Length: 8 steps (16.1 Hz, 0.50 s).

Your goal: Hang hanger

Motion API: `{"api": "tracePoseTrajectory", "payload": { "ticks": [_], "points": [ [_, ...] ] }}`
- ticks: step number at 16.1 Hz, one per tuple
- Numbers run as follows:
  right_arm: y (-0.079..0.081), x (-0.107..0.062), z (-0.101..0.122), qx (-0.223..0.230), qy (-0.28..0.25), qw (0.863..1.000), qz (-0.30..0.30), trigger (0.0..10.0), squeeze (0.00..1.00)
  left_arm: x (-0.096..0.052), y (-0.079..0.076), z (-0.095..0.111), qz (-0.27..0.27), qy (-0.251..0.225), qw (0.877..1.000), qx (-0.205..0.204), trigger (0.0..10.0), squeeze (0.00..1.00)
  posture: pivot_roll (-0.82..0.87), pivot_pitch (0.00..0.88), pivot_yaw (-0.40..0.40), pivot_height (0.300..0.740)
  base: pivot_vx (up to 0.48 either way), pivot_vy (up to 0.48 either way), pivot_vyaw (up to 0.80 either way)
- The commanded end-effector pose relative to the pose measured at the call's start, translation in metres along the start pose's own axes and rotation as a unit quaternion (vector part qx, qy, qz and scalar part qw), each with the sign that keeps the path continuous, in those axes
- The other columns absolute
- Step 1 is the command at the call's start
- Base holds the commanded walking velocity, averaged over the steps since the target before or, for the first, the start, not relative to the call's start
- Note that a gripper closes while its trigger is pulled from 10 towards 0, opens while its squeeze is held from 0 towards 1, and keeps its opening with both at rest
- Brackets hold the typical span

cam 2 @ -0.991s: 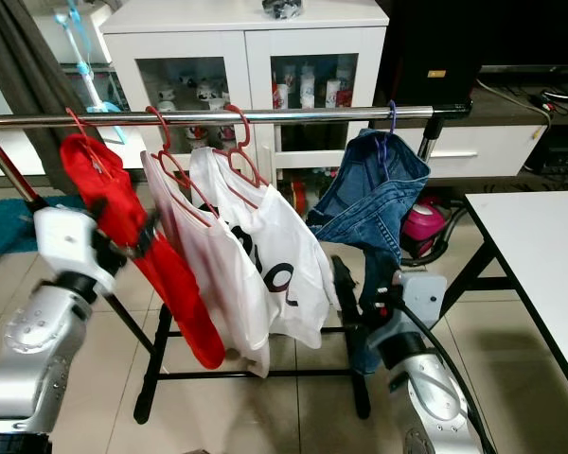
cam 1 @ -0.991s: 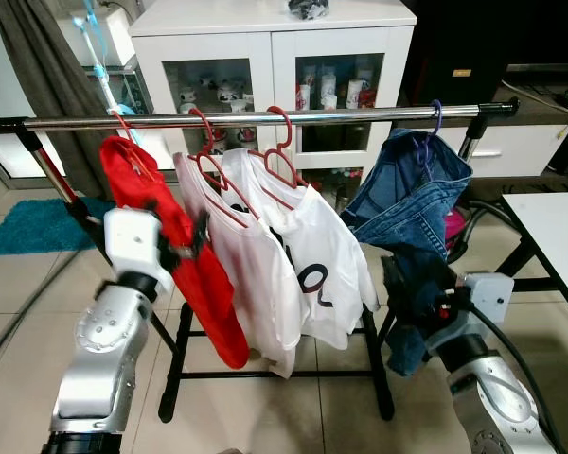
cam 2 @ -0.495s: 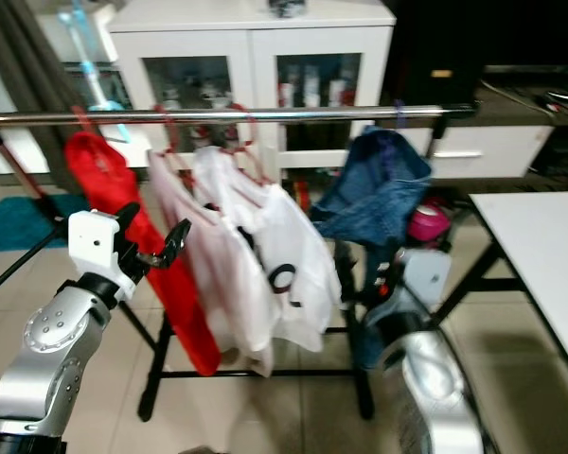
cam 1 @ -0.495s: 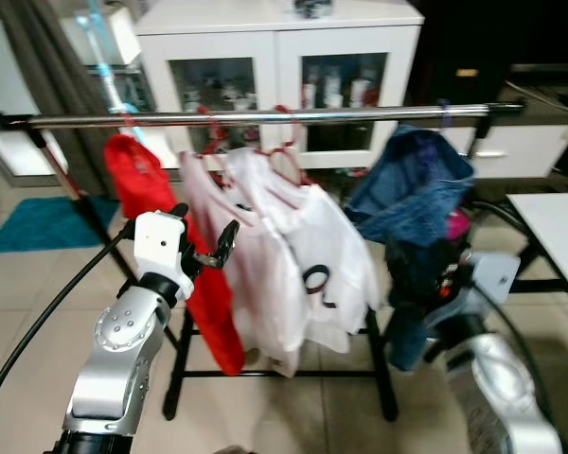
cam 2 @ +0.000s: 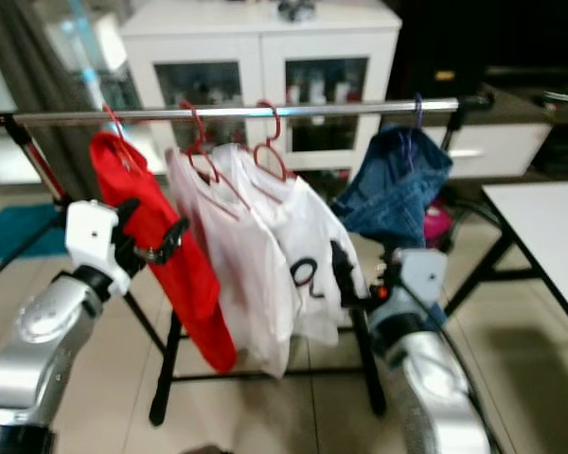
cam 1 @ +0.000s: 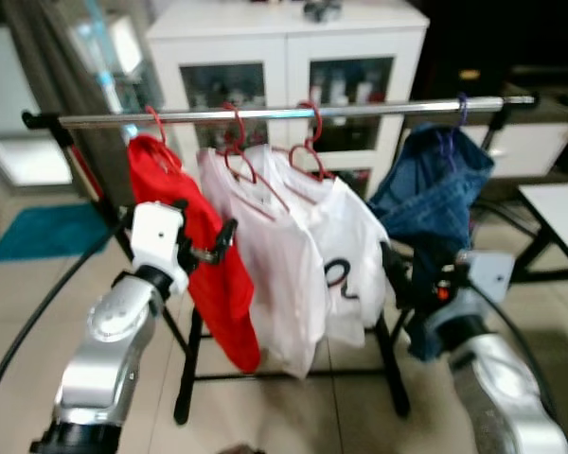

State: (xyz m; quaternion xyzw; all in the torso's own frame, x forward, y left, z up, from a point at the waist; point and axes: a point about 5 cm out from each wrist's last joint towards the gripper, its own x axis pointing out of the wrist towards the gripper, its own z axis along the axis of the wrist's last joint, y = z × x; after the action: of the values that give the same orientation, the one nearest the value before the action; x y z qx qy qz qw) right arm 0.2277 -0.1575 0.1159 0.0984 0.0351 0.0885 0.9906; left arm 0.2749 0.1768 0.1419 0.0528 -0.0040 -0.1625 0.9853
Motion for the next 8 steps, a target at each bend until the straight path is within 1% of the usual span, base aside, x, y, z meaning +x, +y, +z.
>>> {"api": "tracePoseTrajectory", "payload": {
  "ticks": [1,2,3,5,6,7,8],
  "points": [
    [0.0,0.003,0.005,-0.001,-0.002,1.0,0.002,10.0,1.0,-0.001,-0.006,0.001,-0.011,0.002,1.0,-0.01,10.0,0.99,-0.1,0.0,0.068,0.74,0.0,0.3,0.0],
    [0.002,0.004,0.005,0.005,-0.005,1.0,0.01,10.0,1.0,-0.004,-0.012,-0.001,-0.013,0.005,1.0,-0.016,10.0,0.98,-0.09,0.0,0.059,0.74,0.0,0.296,0.0],
    [0.003,0.006,0.004,0.004,-0.002,1.0,0.013,10.0,1.0,-0.006,-0.012,-0.003,-0.004,0.007,1.0,-0.022,10.0,0.98,-0.08,0.0,0.055,0.74,0.0,0.3,0.0],
    [0.008,0.007,0.006,0.02,-0.012,0.999,0.027,10.0,1.0,-0.007,-0.016,-0.003,-0.002,0.007,0.999,-0.032,10.0,0.98,-0.08,0.0,0.054,0.74,0.0,0.304,0.0],
    [0.008,0.007,0.006,0.019,-0.014,0.999,0.028,10.0,1.0,-0.008,-0.018,-0.003,-0.004,0.008,0.999,-0.033,10.0,0.98,-0.08,0.0,0.055,0.74,0.0,0.296,0.0],
    [0.008,0.007,0.007,0.027,-0.02,0.999,0.021,10.0,1.0,-0.007,-0.019,-0.004,0.001,0.009,0.999,-0.04,10.0,0.98,-0.08,0.0,0.06,0.74,0.0,0.296,0.0],
    [0.008,0.007,0.008,0.027,-0.018,0.999,0.025,10.0,1.0,-0.006,-0.02,-0.001,0.007,-0.005,0.999,-0.044,10.0,0.98,-0.09,0.0,0.064,0.74,0.0,0.0,0.0]
  ]
}}
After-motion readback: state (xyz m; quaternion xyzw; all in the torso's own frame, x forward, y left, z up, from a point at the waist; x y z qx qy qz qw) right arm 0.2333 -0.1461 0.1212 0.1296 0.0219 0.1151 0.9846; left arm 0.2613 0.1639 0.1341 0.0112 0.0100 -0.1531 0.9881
